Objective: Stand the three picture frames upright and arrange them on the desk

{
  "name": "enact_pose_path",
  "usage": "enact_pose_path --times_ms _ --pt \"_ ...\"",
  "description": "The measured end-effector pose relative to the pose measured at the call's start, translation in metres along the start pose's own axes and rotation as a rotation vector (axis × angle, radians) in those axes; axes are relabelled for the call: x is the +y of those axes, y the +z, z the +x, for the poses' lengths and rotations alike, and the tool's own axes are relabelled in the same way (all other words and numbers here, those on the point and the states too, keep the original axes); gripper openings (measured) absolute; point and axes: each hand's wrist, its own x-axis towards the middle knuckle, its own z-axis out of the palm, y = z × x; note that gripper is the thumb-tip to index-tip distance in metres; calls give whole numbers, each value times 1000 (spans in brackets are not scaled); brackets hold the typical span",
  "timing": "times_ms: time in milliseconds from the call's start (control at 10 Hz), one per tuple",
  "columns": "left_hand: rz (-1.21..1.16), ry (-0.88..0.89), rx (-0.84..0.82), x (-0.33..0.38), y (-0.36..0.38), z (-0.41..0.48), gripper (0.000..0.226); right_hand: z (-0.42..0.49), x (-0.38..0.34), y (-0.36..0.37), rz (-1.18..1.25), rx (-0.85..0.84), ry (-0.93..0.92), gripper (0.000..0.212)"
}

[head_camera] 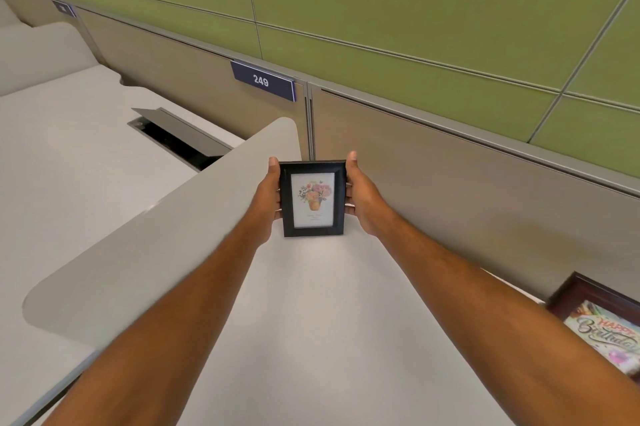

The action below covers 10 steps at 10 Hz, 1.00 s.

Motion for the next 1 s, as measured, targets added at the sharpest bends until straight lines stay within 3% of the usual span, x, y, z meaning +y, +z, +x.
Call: enact_pose_path --times_ms 300,700,800,900,1000 --pt "11 2 -18 2 0 28 64 29 3 2 8 -30 -31 81" --pt "2 12 -15 3 -4 29 71 25 12 -5 -24 -46 5 74" --pt "0 4 64 -7 -8 24 72 12 13 -20 -99 -29 30 90" --pt "91 -36 245 -32 -10 8 82 -8 13 -36 -109 25 33 93" --pt "152 -65 338 -48 -12 -5 76 -19 16 -44 -93 64 42 91"
